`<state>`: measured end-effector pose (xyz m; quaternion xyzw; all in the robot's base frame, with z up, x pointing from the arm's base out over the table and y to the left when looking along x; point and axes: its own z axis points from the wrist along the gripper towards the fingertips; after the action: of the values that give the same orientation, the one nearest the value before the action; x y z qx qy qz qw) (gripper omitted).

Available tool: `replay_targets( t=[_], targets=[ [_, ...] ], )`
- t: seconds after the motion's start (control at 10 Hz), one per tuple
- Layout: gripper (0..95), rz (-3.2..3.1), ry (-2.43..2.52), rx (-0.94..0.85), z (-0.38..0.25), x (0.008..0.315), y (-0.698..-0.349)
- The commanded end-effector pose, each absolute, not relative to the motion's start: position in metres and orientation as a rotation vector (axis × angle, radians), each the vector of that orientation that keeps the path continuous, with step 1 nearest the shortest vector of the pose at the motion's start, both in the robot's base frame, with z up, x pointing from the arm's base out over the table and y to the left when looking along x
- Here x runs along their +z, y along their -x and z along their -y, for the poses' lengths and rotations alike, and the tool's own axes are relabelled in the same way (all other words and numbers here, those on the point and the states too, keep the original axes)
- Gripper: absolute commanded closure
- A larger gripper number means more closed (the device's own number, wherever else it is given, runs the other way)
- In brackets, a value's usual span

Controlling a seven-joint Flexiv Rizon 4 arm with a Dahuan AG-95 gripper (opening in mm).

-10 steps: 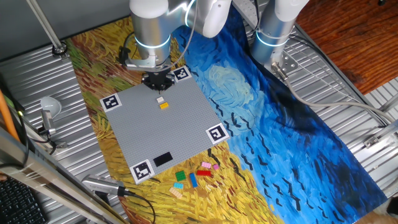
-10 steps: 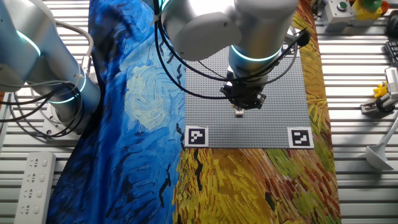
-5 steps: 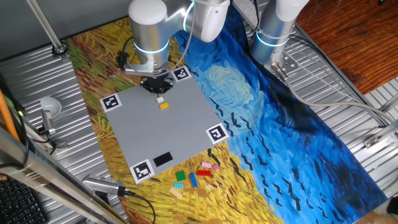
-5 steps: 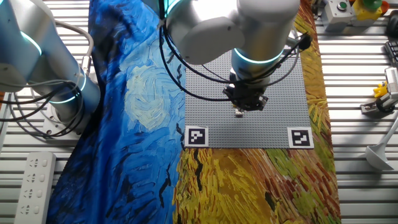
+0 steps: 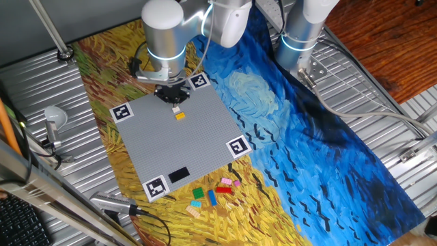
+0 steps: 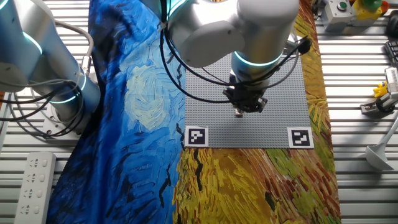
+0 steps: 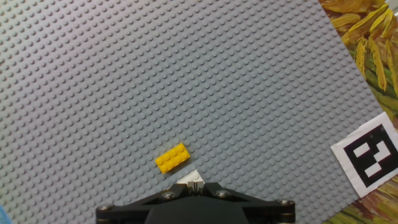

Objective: Stack small Lego blocks randomly, one at a time

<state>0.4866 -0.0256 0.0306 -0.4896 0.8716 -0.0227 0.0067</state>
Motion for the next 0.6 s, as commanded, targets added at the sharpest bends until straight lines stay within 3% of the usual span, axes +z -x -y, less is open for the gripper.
replay_targets(
  t=[0.1,0.6],
  targets=[
    [95.0,-2.729,1.525,-0.071,0.0259,0.0282,-0.487],
    [95.0,-2.733,1.518,-0.071,0.0257,0.0207,-0.4873]
  ],
)
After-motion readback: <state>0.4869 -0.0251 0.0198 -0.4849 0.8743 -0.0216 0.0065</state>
